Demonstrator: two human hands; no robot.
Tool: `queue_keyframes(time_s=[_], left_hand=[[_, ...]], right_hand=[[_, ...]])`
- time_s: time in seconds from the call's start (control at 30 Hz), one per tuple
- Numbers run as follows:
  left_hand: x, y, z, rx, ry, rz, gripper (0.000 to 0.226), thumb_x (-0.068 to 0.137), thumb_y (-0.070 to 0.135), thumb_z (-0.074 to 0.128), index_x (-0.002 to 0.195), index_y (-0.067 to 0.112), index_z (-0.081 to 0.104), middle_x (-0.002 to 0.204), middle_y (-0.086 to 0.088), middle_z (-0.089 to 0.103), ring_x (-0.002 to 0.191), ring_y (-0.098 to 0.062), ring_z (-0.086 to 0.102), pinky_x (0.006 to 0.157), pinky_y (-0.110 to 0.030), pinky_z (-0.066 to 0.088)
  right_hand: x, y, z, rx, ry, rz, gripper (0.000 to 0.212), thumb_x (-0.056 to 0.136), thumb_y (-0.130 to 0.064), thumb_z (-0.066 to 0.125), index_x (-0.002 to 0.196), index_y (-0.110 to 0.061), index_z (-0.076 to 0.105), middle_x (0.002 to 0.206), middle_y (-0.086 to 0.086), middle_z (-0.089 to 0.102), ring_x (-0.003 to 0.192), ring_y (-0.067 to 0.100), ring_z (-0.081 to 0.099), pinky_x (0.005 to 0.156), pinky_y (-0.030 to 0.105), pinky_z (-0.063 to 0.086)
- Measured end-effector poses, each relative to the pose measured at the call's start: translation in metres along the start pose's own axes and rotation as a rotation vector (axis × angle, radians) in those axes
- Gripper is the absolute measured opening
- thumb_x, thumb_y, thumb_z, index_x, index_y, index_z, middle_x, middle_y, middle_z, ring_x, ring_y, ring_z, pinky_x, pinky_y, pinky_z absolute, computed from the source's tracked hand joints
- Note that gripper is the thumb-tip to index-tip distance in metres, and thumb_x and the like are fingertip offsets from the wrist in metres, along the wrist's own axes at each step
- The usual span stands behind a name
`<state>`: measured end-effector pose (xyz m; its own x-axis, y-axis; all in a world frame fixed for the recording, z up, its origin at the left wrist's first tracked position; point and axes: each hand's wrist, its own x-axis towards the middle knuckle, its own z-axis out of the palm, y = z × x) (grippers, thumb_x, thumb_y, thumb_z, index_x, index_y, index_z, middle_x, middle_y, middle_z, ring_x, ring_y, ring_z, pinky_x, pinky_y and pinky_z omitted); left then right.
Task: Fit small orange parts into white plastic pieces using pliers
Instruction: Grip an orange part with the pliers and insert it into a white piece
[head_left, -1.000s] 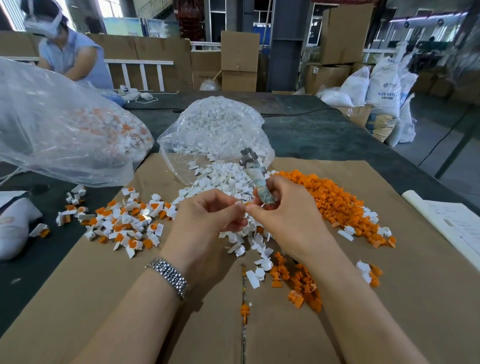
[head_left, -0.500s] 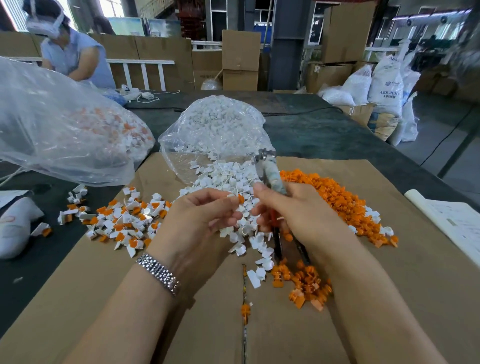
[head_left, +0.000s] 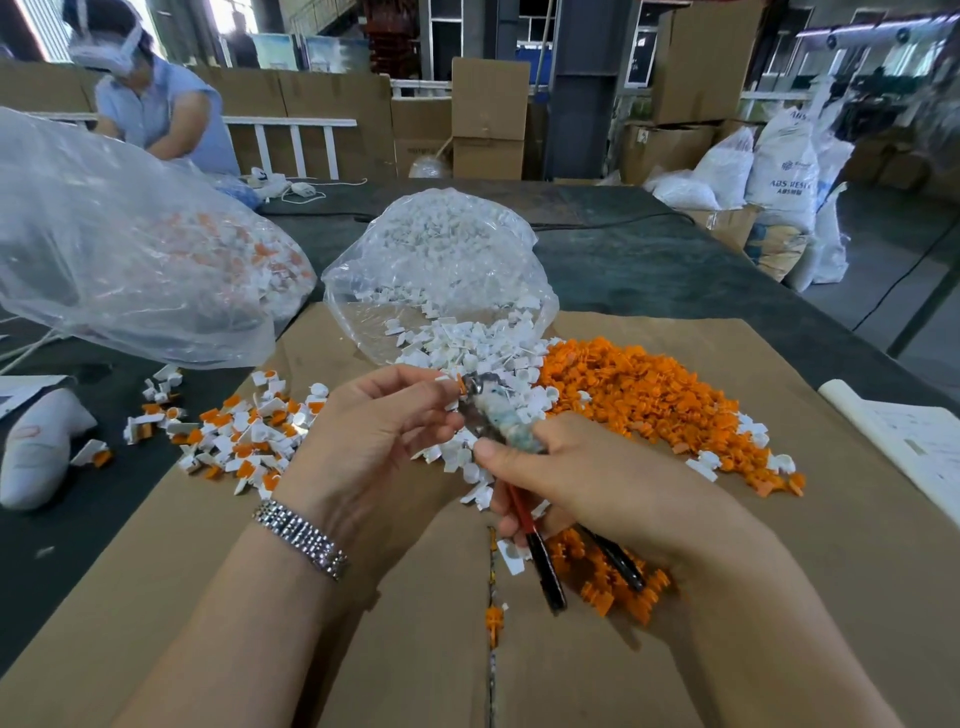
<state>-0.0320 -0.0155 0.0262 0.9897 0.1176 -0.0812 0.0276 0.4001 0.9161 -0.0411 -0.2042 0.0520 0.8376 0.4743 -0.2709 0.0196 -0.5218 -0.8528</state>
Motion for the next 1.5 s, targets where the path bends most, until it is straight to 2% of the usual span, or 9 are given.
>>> queue_keyframes(time_s=[0.17, 0.4, 0.67, 0.83, 0.9, 1.1, 1.3, 1.4, 1.5], left_hand=[[0.002, -0.001, -0.002, 0.022, 0.003, 0.004, 0.028, 0.062, 0.01, 0.08, 0.086, 0.0, 0.071, 0.074, -0.009, 0.073, 0.06, -0.017, 0.07, 0.057, -0.02, 0.056], [0.002, -0.002, -0.005, 0.024, 0.005, -0.006, 0.021, 0.062, 0.01, 0.081, 0.08, 0.002, 0.074, 0.077, -0.012, 0.074, 0.063, -0.019, 0.072, 0.056, -0.02, 0.056], [0.0, -0.004, -0.003, 0.021, -0.022, -0.034, 0.006, 0.068, 0.01, 0.08, 0.072, 0.006, 0.079, 0.077, -0.015, 0.074, 0.069, -0.022, 0.075, 0.059, -0.02, 0.058], [0.002, -0.006, -0.001, 0.111, 0.073, 0.074, 0.011, 0.082, 0.007, 0.078, 0.072, 0.009, 0.08, 0.075, -0.013, 0.074, 0.069, -0.021, 0.075, 0.061, -0.02, 0.058], [0.003, -0.007, -0.002, 0.134, 0.097, 0.096, 0.017, 0.086, 0.004, 0.076, 0.071, 0.01, 0.078, 0.072, -0.01, 0.074, 0.066, -0.02, 0.074, 0.06, -0.02, 0.057], [0.003, -0.007, -0.003, 0.169, 0.082, 0.09, 0.012, 0.084, 0.004, 0.077, 0.072, 0.006, 0.078, 0.073, -0.013, 0.074, 0.068, -0.021, 0.075, 0.06, -0.02, 0.057], [0.002, -0.008, -0.003, 0.158, 0.077, 0.087, 0.011, 0.084, 0.004, 0.077, 0.073, 0.005, 0.079, 0.076, -0.017, 0.075, 0.071, -0.023, 0.076, 0.063, -0.02, 0.058], [0.001, -0.007, -0.004, 0.144, 0.061, 0.074, 0.011, 0.085, 0.005, 0.076, 0.075, 0.006, 0.08, 0.076, -0.018, 0.075, 0.072, -0.024, 0.076, 0.063, -0.02, 0.058], [0.002, -0.005, -0.006, 0.097, 0.056, 0.067, 0.008, 0.085, 0.008, 0.076, 0.078, 0.007, 0.08, 0.074, -0.015, 0.074, 0.068, -0.021, 0.075, 0.061, -0.021, 0.058]], right_hand=[[0.002, -0.001, 0.004, -0.033, 0.054, -0.02, 0.042, 0.102, -0.044, 0.056, 0.085, -0.007, 0.066, 0.067, 0.003, 0.069, 0.061, 0.015, 0.068, 0.06, 0.026, 0.055], [0.009, 0.005, 0.015, -0.057, 0.197, -0.059, 0.041, 0.101, -0.036, 0.059, 0.072, -0.007, 0.059, 0.048, 0.0, 0.058, 0.043, 0.016, 0.057, 0.049, 0.024, 0.051], [0.012, 0.011, 0.01, -0.072, 0.217, -0.031, 0.044, 0.102, -0.035, 0.059, 0.069, -0.006, 0.056, 0.044, 0.001, 0.057, 0.04, 0.02, 0.057, 0.051, 0.03, 0.054], [0.011, 0.009, 0.008, 0.022, 0.111, -0.013, 0.036, 0.103, -0.037, 0.056, 0.102, -0.002, 0.065, 0.069, 0.006, 0.072, 0.063, 0.025, 0.073, 0.06, 0.031, 0.055], [0.01, 0.009, 0.009, -0.001, 0.094, -0.012, 0.04, 0.102, -0.039, 0.056, 0.104, 0.0, 0.066, 0.075, 0.009, 0.074, 0.069, 0.026, 0.075, 0.066, 0.033, 0.056], [0.009, 0.009, 0.014, -0.025, 0.177, -0.017, 0.042, 0.102, -0.036, 0.059, 0.073, -0.006, 0.058, 0.046, -0.001, 0.057, 0.042, 0.017, 0.058, 0.048, 0.026, 0.051], [0.016, 0.012, 0.02, -0.12, 0.296, -0.036, 0.052, 0.1, -0.041, 0.06, 0.092, 0.01, 0.059, 0.064, 0.015, 0.056, 0.046, 0.025, 0.053, 0.055, 0.039, 0.049], [0.013, 0.013, 0.016, -0.031, 0.22, -0.02, 0.046, 0.101, -0.041, 0.059, 0.087, 0.002, 0.062, 0.059, 0.01, 0.064, 0.046, 0.022, 0.062, 0.051, 0.029, 0.054], [0.007, 0.01, 0.01, 0.132, 0.069, 0.001, 0.044, 0.1, -0.045, 0.057, 0.103, -0.003, 0.066, 0.072, 0.009, 0.072, 0.063, 0.024, 0.072, 0.054, 0.024, 0.054]])
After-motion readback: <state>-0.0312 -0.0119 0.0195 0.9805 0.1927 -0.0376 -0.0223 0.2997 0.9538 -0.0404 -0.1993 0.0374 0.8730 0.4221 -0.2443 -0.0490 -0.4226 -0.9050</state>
